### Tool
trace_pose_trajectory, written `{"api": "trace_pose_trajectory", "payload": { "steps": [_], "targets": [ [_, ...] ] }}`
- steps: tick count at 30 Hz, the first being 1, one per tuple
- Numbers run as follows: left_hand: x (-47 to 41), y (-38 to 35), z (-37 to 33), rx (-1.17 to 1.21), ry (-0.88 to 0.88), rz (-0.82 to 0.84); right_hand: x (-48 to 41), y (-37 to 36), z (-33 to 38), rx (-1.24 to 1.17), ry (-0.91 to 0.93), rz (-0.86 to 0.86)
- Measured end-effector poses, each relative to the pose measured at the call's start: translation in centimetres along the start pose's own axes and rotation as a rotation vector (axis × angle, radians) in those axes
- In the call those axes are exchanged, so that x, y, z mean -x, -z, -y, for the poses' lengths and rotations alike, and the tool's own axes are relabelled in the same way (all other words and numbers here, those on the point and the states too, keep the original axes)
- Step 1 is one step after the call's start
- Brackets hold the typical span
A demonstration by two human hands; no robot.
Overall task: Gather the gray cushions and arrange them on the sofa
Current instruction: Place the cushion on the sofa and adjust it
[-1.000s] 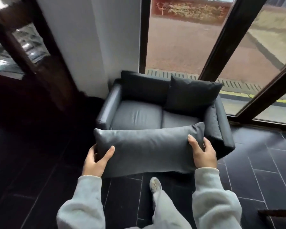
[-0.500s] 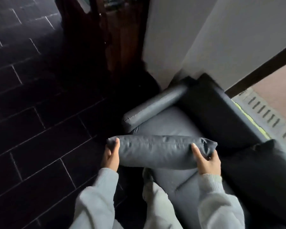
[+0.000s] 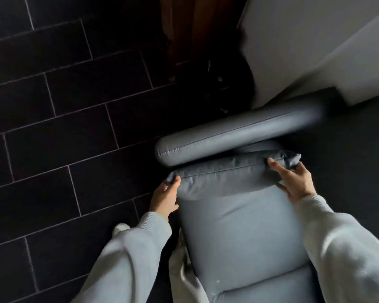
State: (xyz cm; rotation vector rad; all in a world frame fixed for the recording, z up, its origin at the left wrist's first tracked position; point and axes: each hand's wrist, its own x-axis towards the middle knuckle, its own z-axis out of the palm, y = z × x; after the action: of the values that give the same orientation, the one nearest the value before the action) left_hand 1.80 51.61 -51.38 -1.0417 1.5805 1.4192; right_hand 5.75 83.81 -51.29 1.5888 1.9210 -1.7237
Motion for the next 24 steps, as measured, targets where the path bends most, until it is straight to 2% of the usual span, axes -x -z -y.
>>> {"api": "trace_pose_trajectory", "payload": {
  "steps": [7,14,24],
  "targets": [
    [-4.7,-1.0,-1.0,-0.045,0.015,-0.073,-5.8,-2.8,-0.8,0.005,0.061,-0.001],
    [-4.1,-1.3,0.9,-0.082,-0.084,-0.076,-6.5,-2.1,-2.0,0.001,0.133,0.01],
    [-6.3,-1.1,-0.8,-0.256,-0.091,-0.061,-8.0,-3.0,-2.8,0.13,0.145,-0.055]
  ]
}}
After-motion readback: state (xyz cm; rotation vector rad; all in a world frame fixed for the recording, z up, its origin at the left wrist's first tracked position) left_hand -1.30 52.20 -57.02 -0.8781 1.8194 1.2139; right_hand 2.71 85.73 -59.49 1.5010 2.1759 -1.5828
